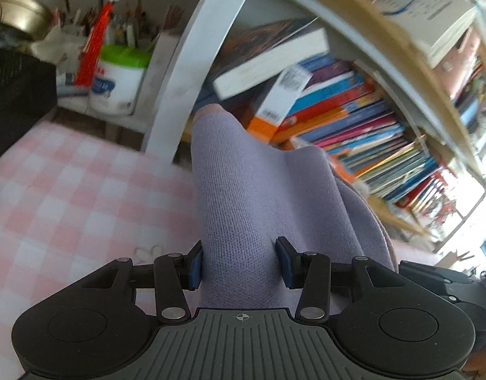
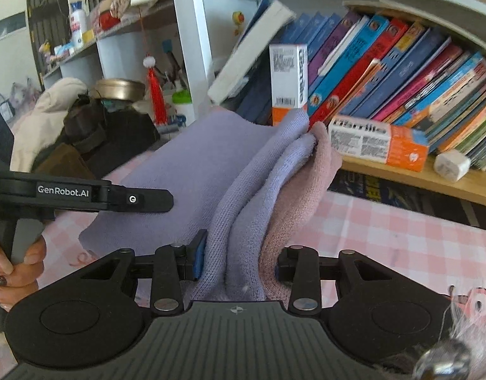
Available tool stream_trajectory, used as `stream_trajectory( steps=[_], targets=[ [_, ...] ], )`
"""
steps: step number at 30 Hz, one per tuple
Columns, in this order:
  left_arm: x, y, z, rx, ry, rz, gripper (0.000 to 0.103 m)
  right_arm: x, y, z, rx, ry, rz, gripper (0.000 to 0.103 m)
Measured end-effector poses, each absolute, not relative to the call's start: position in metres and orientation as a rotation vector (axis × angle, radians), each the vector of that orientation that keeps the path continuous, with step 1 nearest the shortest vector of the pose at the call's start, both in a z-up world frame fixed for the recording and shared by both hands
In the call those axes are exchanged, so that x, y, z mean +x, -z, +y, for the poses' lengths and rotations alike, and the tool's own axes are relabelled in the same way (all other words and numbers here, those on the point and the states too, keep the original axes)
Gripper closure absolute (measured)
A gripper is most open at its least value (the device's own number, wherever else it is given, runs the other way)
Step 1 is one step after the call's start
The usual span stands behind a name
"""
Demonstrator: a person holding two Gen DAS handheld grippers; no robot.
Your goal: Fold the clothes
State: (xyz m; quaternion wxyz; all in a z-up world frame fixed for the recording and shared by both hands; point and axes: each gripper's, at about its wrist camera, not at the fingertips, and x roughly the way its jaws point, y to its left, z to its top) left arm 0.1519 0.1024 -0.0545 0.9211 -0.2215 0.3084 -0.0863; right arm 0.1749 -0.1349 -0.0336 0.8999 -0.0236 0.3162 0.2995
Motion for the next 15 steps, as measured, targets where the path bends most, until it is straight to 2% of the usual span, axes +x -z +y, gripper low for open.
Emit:
stream_trajectory(
  steps=[5,10,15],
  targets=[
    [0.156,0.071,0.106,-0.464,0.163,0.681,0.054,0.189,0.059,-0.149,0.106,-0.582,0.735,0.057],
    [0.156,0.068,0.106,-0.446,0.160,0.691,0.048,0.189,0.062,-0.157,0.154,-0.550,0.753,0.040],
    [0.148,0.058,0.103,-0.384,0.134,0.679,0.042,0.183,0.057,-0.167,0.165,-0.488,0.749,0.029]
  ],
)
